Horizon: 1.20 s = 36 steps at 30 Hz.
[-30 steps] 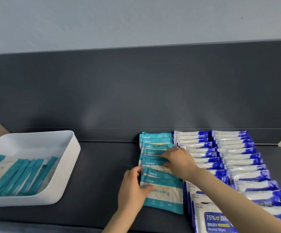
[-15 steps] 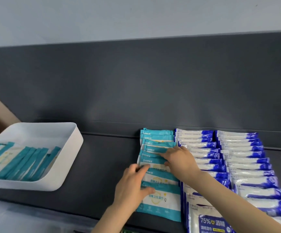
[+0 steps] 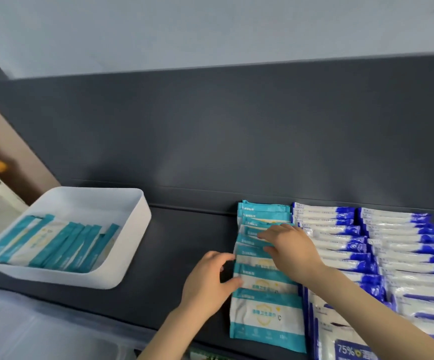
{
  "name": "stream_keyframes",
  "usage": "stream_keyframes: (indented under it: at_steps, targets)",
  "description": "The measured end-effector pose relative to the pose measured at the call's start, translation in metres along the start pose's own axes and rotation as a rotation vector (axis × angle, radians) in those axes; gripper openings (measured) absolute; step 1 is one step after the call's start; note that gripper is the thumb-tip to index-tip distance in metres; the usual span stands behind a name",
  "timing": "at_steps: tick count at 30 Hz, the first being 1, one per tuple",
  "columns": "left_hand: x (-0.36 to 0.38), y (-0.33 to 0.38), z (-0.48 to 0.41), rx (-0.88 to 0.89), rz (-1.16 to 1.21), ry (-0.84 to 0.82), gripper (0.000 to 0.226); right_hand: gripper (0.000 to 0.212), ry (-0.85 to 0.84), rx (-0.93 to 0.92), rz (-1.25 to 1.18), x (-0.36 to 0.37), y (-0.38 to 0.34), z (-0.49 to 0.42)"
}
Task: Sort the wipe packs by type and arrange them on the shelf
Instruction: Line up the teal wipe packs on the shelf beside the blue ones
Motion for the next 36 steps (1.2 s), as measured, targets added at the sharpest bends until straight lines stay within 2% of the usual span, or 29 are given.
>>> stream_keyframes:
  at_steps: [6,12,18,21,27,31,36]
  targets:
    - [-0.088,-0.047,0.011,-0.031,-0.006,0.162,0.031,0.039,-0.039,-0.168,-0.152,-0.004,-0.094,-0.026]
    - [-0.188,-0.124,0.041,-0.159,-0.059,0.322,0.024,0.039,-0.107,-0.334,-0.174,-0.002,-0.201,-0.061]
    - [-0.264,-0.212,0.070,-0.330,-0.143,0.388,0.029,0.038,-0.171,-0.431,-0.142,0.008,-0.293,-0.100]
    - [-0.279,-0.248,0.074,-0.396,-0.198,0.338,0.033,0.041,-0.251,-0.498,-0.027,0.027,-0.335,-0.115]
    - [-0.264,-0.282,0.052,-0.405,-0.297,0.098,0.038,0.054,-0.463,-0.685,0.271,0.082,-0.392,-0.123]
    - [-0.246,-0.283,0.034,-0.366,-0.438,-0.043,0.026,0.051,-0.420,-0.808,0.459,0.102,-0.404,-0.127]
    - [-0.240,-0.287,0.016,-0.353,-0.468,-0.077,0.014,0.044,-0.330,-0.875,0.517,0.103,-0.413,-0.129]
Point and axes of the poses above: each hand's wrist, its own z-axis away from the middle knuckle, its own x-axis out of the palm, y = z × x, the point moved 10 cm from there along -z, towards the middle knuckle, and after that the axes turned 5 degrees about x, right-handed, at the moved point
